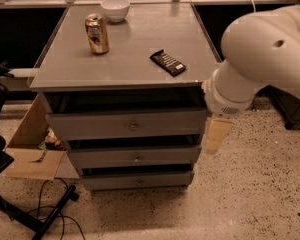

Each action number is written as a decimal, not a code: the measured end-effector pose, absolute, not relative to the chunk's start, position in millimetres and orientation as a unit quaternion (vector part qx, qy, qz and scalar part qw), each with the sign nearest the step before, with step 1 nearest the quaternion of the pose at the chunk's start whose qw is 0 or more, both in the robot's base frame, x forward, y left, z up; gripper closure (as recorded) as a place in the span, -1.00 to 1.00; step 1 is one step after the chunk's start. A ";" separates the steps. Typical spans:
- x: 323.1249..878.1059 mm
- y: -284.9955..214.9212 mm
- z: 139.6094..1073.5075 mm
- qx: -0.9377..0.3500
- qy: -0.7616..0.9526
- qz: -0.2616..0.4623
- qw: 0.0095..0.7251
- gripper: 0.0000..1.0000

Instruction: Open top drawer

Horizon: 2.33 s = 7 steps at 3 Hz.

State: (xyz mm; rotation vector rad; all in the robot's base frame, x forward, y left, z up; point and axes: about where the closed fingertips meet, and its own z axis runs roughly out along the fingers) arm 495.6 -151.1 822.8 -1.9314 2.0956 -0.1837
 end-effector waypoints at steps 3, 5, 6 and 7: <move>574.0 -126.2 720.3 -0.709 0.687 -0.098 0.125 -1.00; 612.7 -103.4 660.3 -0.714 0.690 -0.054 0.105 -1.00; 614.9 -101.8 629.7 -0.699 0.708 -0.014 0.098 -0.61; 603.6 -114.7 624.8 -0.681 0.726 -0.001 0.092 -0.02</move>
Offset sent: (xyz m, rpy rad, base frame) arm 0.0876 0.0228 -0.1163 -0.1150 -0.0431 0.1074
